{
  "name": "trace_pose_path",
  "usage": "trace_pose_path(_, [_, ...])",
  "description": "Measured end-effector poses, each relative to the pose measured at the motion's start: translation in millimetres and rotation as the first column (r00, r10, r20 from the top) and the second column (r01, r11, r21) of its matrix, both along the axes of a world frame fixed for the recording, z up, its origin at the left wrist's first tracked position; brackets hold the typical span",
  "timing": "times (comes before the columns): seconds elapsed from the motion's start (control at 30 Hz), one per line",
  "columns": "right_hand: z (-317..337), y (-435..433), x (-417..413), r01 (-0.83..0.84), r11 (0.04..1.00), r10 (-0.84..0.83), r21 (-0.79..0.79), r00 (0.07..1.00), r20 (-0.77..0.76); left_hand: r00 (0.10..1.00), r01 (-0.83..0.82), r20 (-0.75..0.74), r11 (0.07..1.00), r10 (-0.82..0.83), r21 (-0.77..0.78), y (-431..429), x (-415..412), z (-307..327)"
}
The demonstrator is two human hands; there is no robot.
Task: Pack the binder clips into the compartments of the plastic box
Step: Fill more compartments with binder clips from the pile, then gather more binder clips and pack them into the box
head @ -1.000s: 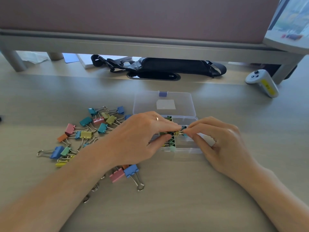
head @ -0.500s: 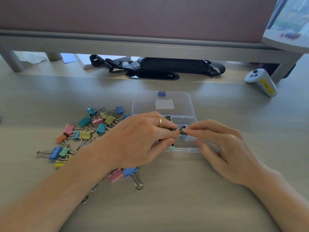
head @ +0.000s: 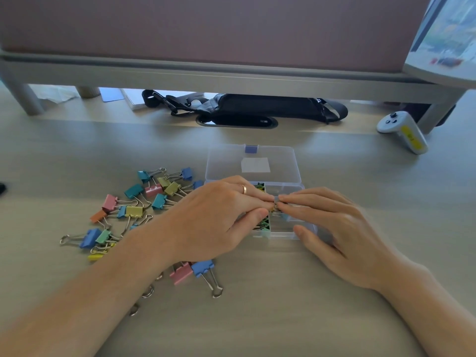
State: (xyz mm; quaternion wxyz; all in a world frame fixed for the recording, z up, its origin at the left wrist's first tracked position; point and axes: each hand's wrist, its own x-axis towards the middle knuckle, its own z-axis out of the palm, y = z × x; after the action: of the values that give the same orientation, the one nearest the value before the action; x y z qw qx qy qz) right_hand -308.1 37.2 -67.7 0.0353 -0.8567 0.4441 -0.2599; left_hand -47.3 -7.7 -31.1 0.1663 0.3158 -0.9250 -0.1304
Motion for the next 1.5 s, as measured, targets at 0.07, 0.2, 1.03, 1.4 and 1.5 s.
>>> trace_pose_path(0.07, [-0.3, -0.4, -0.1, -0.003, 1.000, 0.003, -0.007, 1.000, 0.002, 0.999, -0.013, -0.034, 0.995, 0.016, 0.095, -1.6, -0.2, 1.1])
trace_pose_path(0.2, [0.1, 0.3, -0.8, -0.010, 1.000, 0.010, -0.005, 1.000, -0.002, 0.976, -0.097, -0.168, 0.966, 0.140, 0.241, -6.0, 16.4, 17.2])
trace_pose_path(1.03, [3.2, 1.7, 7.7, 0.036, 0.999, -0.037, 0.017, 0.998, 0.055, 0.915, -0.362, 0.272, 0.905, 0.298, 0.225, -25.4, 118.5, 40.8])
trace_pose_path(1.4, [5.0, 2.6, 8.6, 0.048, 0.998, -0.050, 0.043, 0.998, 0.044, 0.900, -0.332, 0.389, 0.888, 0.197, 0.317, -15.2, 95.5, 37.8])
trace_pose_path(1.5, [5.4, 2.7, 8.9, 0.046, 0.998, -0.048, 0.039, 0.998, 0.046, 0.902, -0.331, 0.380, 0.895, 0.206, 0.299, -14.2, 97.1, 36.4])
